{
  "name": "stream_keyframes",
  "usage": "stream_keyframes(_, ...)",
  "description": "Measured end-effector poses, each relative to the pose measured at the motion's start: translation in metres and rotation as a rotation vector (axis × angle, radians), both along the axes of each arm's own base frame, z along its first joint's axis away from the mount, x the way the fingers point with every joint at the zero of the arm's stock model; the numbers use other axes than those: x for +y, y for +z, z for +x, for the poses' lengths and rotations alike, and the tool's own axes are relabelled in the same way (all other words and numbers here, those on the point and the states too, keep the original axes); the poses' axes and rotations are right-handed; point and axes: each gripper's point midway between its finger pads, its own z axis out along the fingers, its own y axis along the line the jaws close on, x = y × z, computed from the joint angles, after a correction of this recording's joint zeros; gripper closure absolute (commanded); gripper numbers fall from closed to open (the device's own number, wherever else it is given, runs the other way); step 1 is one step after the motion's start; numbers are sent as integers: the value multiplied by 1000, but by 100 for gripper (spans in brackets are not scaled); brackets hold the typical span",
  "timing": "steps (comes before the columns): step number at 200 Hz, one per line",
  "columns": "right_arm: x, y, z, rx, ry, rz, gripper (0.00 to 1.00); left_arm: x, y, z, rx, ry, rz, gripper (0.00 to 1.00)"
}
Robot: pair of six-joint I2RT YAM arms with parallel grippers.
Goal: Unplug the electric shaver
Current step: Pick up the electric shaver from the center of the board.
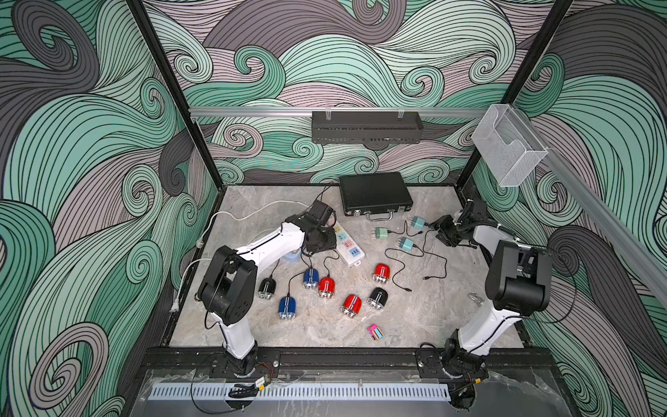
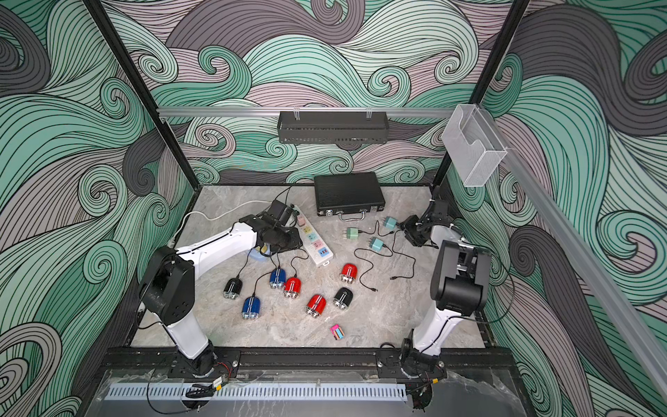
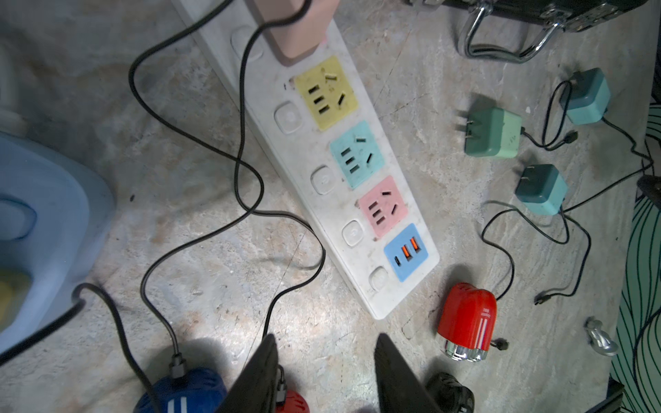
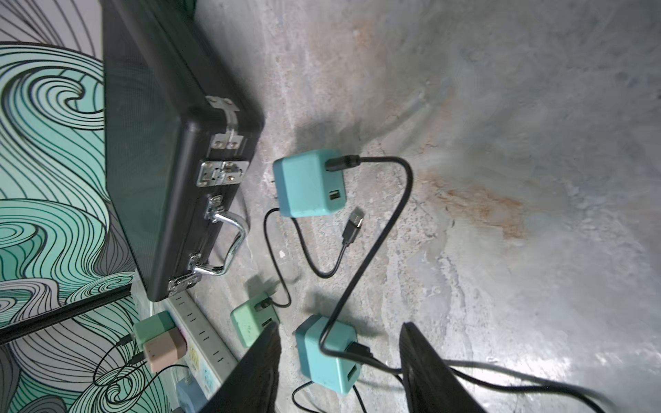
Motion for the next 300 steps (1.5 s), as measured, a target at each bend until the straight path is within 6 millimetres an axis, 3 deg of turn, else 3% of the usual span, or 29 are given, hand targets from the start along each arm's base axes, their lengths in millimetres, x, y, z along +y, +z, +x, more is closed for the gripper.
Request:
stream_keyframes(35,11,30,-11,-46,27,-74,44,5,11,2,-27,1,25,47)
stream_keyframes(69,26,57,-21,-91,70,-143,44,13,18,1,-47,4,56,32)
stream_keyframes(115,53,79,-32,-132,145,-212,43,22,32,0,-85,19,79,32)
stream_keyframes(150,86,90,-42,-156,242,-264,43,26,40,-3,-104,18,81,34)
stream_keyframes(227,156,91,-70,-170,450,-375,43,30,9,-37,-34,-26,125,35)
stream_keyframes(300,171,82,-84,-150,525,-465,42,7,-26,-92,31,-124,191,36)
